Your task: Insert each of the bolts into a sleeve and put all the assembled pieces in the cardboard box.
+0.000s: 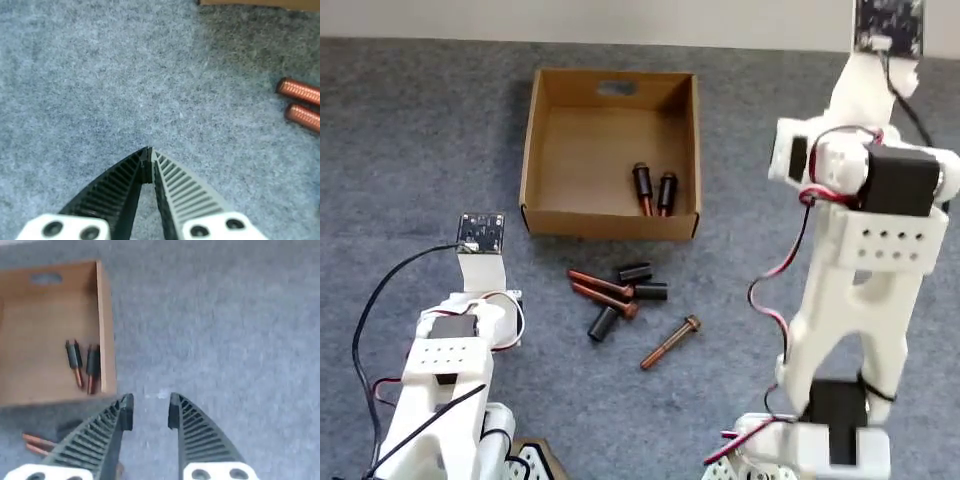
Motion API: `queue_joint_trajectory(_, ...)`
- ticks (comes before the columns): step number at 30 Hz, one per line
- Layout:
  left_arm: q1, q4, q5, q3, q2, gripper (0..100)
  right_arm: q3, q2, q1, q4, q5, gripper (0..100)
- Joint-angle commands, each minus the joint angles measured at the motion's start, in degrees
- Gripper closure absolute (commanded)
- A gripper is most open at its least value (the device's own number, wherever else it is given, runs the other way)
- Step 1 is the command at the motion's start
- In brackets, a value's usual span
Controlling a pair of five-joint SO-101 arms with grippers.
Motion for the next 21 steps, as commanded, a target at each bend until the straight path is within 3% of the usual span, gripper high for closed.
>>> queue_joint_trajectory(1, -0.04, -0.79, -0.26, -0.22, -0.92, 98, 7.34, -6.2, -1.01, 0.4, 0.53, 85.6)
queue_joint_trajectory(10, -0.04, -0.62, -0.26, -0.22, -0.92, 98, 26.24, -19.03, -8.4, -2.51, 0.53, 81.7)
queue_joint_trajectory(21, -0.04, -0.53, -0.26, -0.13, -0.92, 98, 57.54, -35.65, -14.55, -20.0, 0.53, 81.7)
